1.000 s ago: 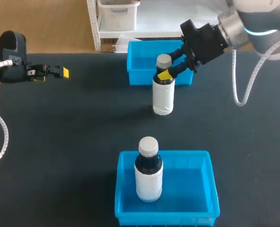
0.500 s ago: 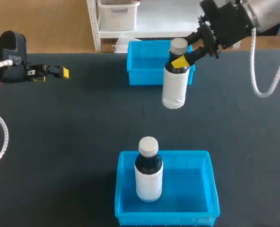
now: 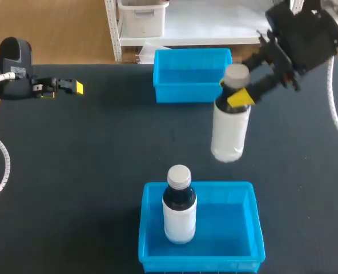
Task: Pick up the bottle, and place it in the far bin if it is heavy, or in the near bin if it is light.
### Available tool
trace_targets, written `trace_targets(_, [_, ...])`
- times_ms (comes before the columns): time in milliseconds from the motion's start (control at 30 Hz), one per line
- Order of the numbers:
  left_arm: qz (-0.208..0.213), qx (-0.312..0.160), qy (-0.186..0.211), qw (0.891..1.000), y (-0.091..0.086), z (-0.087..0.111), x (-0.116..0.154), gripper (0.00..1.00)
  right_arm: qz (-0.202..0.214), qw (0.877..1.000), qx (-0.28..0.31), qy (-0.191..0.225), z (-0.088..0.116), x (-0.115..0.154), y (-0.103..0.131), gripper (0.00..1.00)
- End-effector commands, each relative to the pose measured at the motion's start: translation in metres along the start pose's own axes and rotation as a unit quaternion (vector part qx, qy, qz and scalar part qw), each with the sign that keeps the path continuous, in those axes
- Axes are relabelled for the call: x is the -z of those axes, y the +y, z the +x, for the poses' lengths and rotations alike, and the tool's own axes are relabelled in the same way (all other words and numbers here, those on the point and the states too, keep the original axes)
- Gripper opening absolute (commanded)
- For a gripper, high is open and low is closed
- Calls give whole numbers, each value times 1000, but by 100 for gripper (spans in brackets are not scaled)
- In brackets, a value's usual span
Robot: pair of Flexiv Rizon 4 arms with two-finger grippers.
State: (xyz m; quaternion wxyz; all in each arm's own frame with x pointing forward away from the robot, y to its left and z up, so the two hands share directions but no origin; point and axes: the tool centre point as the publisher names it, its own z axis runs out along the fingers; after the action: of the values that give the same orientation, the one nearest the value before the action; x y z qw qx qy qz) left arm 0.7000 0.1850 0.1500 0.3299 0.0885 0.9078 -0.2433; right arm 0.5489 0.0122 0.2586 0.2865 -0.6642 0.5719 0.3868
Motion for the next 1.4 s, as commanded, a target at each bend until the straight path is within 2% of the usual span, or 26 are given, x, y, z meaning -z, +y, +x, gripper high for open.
trace_targets(33, [0, 0, 0, 1000, 0, 0, 0, 100, 69, 998, 0, 3, -2, -7, 61, 0])
trace_targets(233, [0, 0, 0, 1000, 0, 0, 0, 100, 54, 999, 4, -1, 0, -16, 87, 0])
trace_targets(467, [0, 0, 0, 1000, 0, 0, 0, 100, 29, 1000, 6, -5, 17, -32, 106, 0])
trace_targets(967, [0, 0, 0, 1000, 0, 0, 0, 100, -1, 1000, 15, -13, 49, -57, 98, 0])
trace_targets(1400, [0, 0, 0, 1000, 0, 0, 0, 100, -30, 999, 16, -9, 66, -79, 99, 0])
